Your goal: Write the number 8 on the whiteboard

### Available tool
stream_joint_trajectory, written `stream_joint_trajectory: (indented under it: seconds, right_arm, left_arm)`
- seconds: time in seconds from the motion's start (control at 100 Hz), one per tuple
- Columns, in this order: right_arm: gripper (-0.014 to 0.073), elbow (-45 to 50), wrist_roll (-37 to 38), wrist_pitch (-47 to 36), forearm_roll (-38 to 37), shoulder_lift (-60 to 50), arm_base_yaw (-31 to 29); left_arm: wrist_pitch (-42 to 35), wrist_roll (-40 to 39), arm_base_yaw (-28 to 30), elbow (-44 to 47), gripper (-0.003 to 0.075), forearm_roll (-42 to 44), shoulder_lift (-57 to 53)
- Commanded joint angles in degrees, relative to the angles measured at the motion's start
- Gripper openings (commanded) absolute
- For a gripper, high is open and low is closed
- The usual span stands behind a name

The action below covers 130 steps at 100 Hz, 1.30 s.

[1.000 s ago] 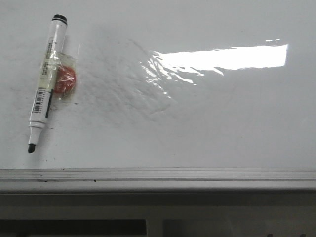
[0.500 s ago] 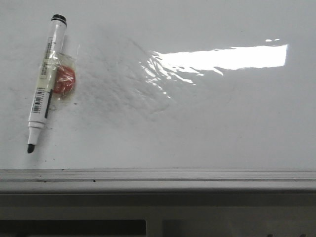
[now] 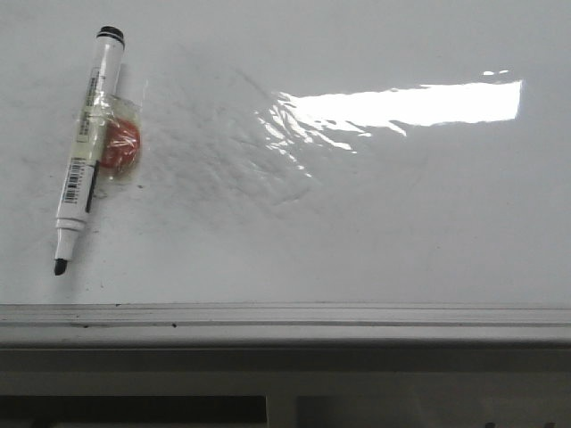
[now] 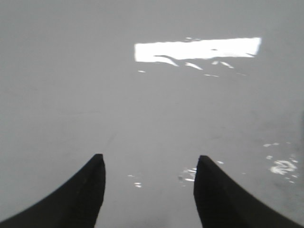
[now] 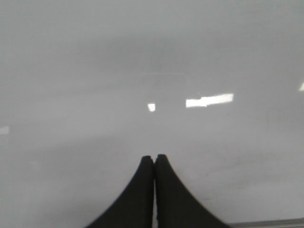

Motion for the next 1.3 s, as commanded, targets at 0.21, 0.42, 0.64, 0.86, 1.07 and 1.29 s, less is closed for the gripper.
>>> stream_joint_trajectory:
  seconds: [0.21, 0.42, 0.64, 0.86, 1.07, 1.29]
  right_arm:
    - [-0.0063, -2.2, 0.07, -4.01, -0.03, 1.12, -0.38]
    - [-0.0063, -2.2, 0.07, -4.01, -0.03, 1.12, -0.38]
    - [-0.0063, -2.2, 0.07, -4.01, -0.03, 1.12, -0.38]
    - [-0.0063, -2.2, 0.07, -4.01, -0.03, 1.12, -0.38]
    - [-0.0063, -2.2, 0.07, -3.91, -0.03, 1.77, 7.56]
    - [-0.0063, -2.2, 0.07, -3.61, -0.03, 5.17, 18.29]
  left_arm:
    - [-14.48, -2.04, -22.92, -2.25, 0.0387, -2.14, 14.28]
    - [-21.34, -2.04, -31.19, -2.28, 0.0387, -4.76, 22.78]
    - [-27.8, -2.04, -32.69, -2.7, 0.0387, -5.09, 30.66]
    - [-30.71, -2.04, -32.82, -3.59, 0.0384, -4.98, 36.68]
    - [-30.8, -1.75, -32.82, -3.59, 0.0235, -4.9, 39.14]
    - [-30.8, -1.52, -32.82, -3.59, -0.0017, -4.9, 39.23]
